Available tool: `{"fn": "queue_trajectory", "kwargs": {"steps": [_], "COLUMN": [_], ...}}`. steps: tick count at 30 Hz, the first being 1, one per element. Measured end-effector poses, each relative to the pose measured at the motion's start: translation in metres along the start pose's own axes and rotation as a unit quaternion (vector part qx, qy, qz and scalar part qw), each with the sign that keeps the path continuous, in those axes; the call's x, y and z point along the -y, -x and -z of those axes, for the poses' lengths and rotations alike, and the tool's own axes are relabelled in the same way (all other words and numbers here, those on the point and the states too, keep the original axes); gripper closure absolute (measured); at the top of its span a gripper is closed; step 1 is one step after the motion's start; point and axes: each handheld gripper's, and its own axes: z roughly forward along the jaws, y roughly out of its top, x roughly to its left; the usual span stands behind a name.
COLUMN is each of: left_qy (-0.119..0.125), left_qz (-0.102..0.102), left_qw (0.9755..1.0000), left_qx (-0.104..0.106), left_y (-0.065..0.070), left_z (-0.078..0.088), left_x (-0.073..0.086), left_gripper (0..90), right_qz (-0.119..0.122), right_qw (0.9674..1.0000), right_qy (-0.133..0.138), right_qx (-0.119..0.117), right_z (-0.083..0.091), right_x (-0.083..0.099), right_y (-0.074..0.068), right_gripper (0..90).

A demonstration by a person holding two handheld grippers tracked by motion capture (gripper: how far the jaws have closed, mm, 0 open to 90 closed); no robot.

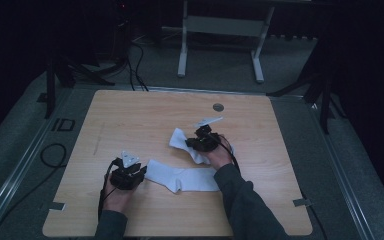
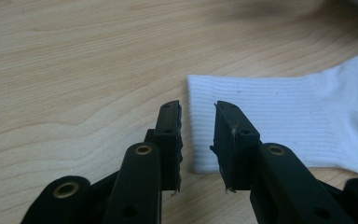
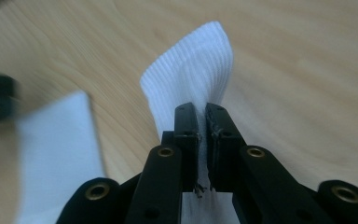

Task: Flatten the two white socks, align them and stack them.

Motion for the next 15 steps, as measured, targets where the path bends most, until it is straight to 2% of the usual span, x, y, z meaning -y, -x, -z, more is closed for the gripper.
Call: {"fn": "queue_trajectory", "kwargs": {"steps": [1,3,4,7,15], "left_qy": [-0.001,-0.002,-0.004,-0.006,-0.007], "left_qz": [0.000,-0.004,-0.006,-0.010,-0.014], "left_qw": [1.0000,1.0000,1.0000,0.9999,0.9999], "left_qx": [-0.001,0.000,-0.001,-0.003,-0.005], "left_y": [0.000,0.001,0.002,0.003,0.004], "left_z": [0.000,-0.002,-0.003,-0.005,-0.006], "left_x": [0.000,0.000,-0.001,0.000,-0.001], "left_gripper": [71.1,71.0,70.9,70.5,70.5], "right_qz": [0.002,0.004,0.006,0.021,0.043], "right_qw": [1.0000,0.9999,0.9996,0.9989,0.9950], "right_qy": [0.009,0.014,0.025,0.041,0.089], "right_qx": [-0.003,-0.005,-0.010,-0.008,-0.010], "right_z": [0.009,0.016,0.031,0.052,0.105], "right_x": [-0.003,-0.004,-0.007,-0.011,-0.018], "right_y": [0.000,0.001,0.000,-0.003,-0.011], "right_gripper": [83.9,83.9,83.8,83.7,83.6]}}
